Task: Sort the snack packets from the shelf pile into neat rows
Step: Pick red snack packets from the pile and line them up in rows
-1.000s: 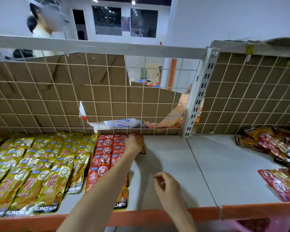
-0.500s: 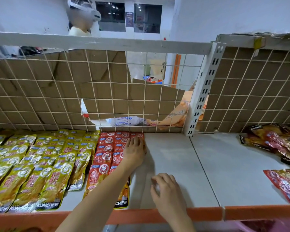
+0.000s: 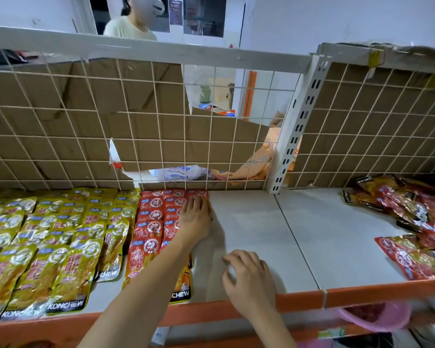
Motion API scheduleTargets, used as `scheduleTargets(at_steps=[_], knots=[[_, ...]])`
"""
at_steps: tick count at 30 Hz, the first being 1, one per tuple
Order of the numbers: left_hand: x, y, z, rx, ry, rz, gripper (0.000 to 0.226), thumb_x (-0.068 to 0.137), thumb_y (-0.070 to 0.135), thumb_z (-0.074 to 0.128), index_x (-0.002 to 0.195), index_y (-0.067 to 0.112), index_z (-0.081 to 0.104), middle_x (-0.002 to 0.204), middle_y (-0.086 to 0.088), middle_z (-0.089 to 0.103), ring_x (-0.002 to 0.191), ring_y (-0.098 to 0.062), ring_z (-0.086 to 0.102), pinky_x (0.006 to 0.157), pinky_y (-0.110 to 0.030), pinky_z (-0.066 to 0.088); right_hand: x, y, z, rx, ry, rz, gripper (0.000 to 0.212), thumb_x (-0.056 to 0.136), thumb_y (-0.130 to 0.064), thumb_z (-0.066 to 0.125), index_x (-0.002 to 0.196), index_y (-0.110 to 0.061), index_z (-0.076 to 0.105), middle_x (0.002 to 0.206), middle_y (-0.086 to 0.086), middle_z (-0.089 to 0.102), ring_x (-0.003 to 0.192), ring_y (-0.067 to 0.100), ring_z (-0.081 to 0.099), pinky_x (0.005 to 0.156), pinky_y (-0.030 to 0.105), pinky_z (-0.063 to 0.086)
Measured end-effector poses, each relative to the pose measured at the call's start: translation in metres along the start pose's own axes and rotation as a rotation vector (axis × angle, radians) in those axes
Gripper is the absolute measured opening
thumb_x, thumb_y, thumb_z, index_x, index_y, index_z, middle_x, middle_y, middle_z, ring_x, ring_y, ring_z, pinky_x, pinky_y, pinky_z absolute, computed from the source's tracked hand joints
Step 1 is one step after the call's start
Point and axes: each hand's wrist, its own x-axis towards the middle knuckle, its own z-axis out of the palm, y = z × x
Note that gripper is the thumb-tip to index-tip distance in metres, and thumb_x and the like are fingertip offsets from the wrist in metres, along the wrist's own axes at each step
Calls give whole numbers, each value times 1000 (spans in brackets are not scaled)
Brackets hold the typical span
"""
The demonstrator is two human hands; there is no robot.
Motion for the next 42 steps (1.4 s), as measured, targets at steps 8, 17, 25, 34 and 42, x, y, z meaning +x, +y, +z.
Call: scheduleTargets(at_steps=[8,17,25,34,42], knots=[[-3,2,-28,26,53,56,44,96,29,37,134,7,40,133,-16,43,123,-33,42,106,-42,30,2,-3,-9,28,-156,59,36,84,-29,44,114,-20,63,117,-7,58,111,17,48,94,31,39],[-121,20,-54,-219,342,504,35,85,33,46,105,15,69,98,-5,68,89,-28,66,71,-37,53,-68,19,-72,5,169,286,28,78,-24,61,105,-17,68,105,-3,68,100,21,62,89,37,52],[-200,115,-21,-147,296,591,45,76,37,43,106,17,70,110,-6,67,96,-27,65,80,-35,49,-183,73,-110,-121,72,576,40,87,-33,58,122,-13,58,118,1,61,112,24,55,92,37,46],[-241,255,-6,-201,178,655,39,72,40,48,92,17,71,94,-5,69,85,-27,67,71,-37,54,-270,144,-161,-189,16,643,45,92,-36,54,133,-19,50,131,-2,53,125,19,47,102,32,37],[-262,349,4,-241,152,608,32,79,40,57,98,18,70,104,-2,68,93,-24,66,77,-36,53,-324,198,-189,-111,40,684,46,93,-35,53,136,-19,47,136,-4,50,129,14,42,105,27,34]])
